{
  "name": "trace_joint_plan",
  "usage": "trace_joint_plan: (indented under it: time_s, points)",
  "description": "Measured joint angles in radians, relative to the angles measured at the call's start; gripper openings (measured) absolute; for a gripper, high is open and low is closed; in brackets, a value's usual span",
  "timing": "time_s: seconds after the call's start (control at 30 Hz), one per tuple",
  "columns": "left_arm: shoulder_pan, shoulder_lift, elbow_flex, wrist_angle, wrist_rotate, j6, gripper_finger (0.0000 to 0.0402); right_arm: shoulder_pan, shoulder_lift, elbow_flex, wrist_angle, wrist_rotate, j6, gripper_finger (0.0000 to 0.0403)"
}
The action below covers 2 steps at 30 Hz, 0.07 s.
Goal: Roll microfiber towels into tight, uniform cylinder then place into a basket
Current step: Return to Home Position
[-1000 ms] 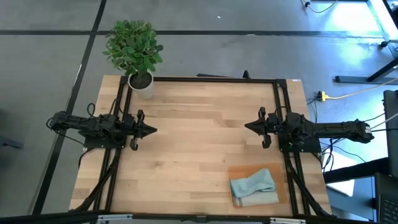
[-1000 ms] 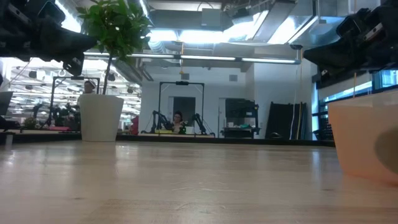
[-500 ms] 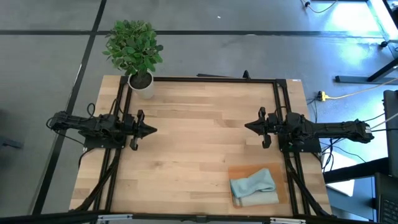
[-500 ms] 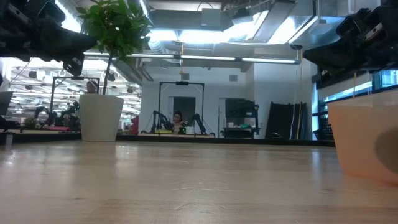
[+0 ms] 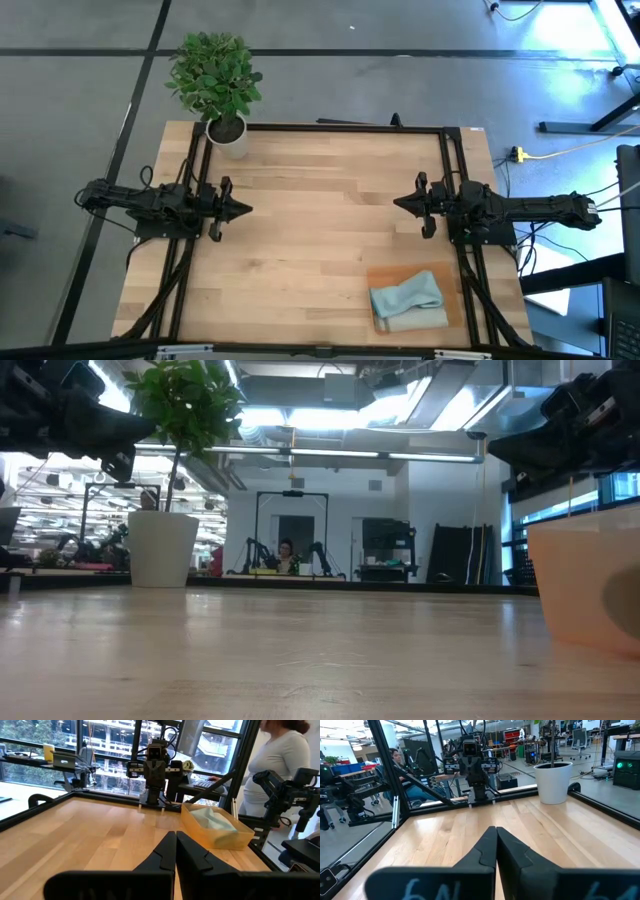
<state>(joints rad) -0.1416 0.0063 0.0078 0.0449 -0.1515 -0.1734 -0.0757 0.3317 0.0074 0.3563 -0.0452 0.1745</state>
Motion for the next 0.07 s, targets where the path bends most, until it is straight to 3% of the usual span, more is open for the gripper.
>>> trace_joint_plan:
  time_s: [0.07]
  points:
    - [0.0,0.0,0.0,0.0,0.0,0.0,0.0,0.0,0.0,0.0,0.0,0.0,0.0,0.001]
